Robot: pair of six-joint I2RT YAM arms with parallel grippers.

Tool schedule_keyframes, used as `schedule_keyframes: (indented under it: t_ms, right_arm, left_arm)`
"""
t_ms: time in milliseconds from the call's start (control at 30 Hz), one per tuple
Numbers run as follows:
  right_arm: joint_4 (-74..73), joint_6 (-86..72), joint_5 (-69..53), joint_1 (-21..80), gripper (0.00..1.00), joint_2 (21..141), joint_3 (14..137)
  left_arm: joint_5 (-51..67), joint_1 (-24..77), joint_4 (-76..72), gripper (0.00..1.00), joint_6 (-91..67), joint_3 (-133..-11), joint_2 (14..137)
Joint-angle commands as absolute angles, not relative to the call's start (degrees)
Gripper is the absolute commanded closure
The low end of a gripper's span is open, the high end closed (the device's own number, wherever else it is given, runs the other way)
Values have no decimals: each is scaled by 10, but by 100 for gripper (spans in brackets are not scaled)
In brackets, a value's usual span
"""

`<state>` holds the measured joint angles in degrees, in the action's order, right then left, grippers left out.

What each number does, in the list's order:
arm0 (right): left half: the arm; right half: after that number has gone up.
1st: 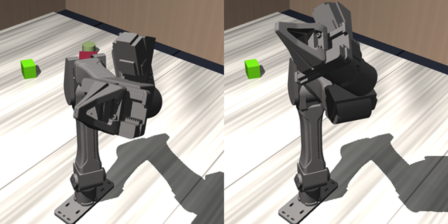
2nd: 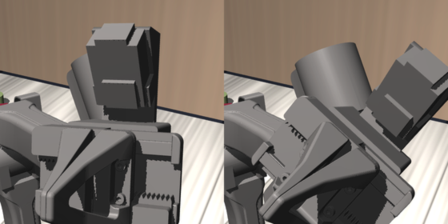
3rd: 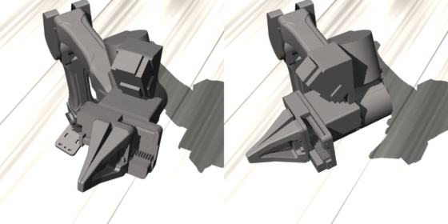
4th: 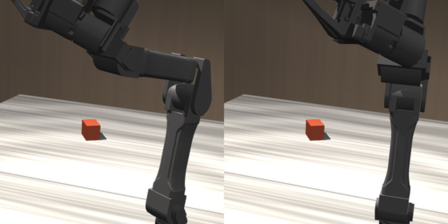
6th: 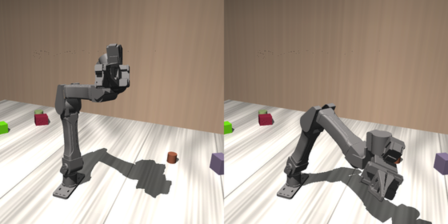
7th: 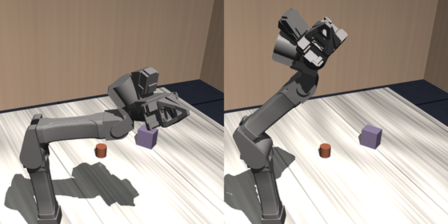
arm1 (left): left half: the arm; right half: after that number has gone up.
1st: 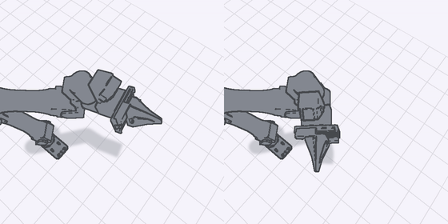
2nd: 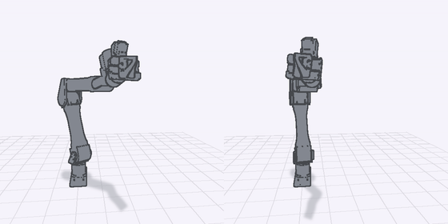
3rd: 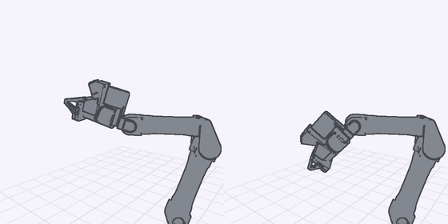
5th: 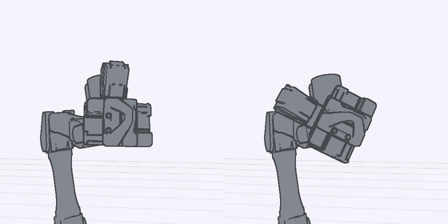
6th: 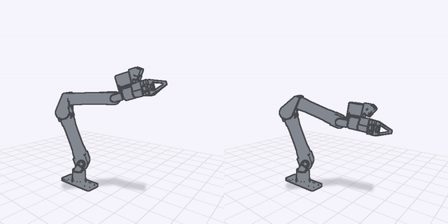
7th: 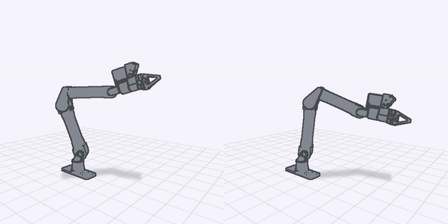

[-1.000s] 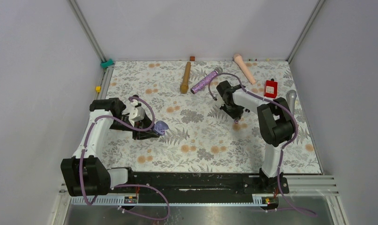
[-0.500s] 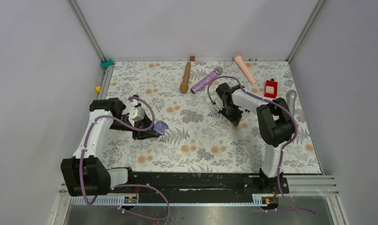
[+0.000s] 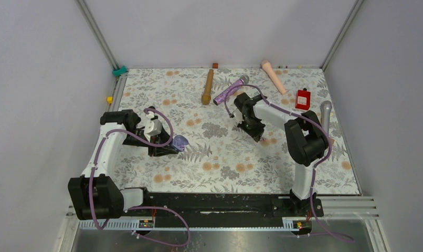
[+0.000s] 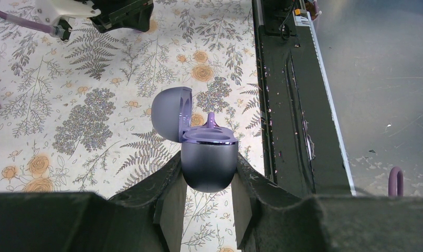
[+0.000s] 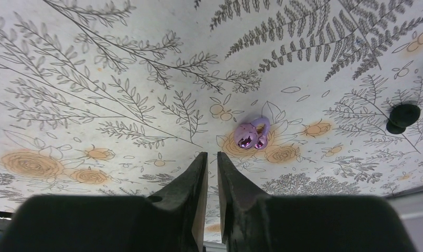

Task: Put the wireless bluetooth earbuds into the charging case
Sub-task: Pick up the earbud from the center of the board.

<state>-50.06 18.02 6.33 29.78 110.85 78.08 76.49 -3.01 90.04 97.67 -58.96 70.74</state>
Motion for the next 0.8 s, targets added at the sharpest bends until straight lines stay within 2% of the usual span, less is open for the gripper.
schedule_keyframes:
  t_ms: [0, 367, 767]
  right_arm:
    - [-519, 167, 51, 307, 79, 1112, 814]
    - [-501, 160, 91, 298, 57, 1093, 799]
    - [-496, 149, 89, 269, 56, 1120, 795]
  left_arm:
    - [790, -34, 923, 100, 995, -591, 698]
    - [790, -34, 923, 100, 994, -591, 696]
    - [790, -34, 923, 100, 997, -588, 696]
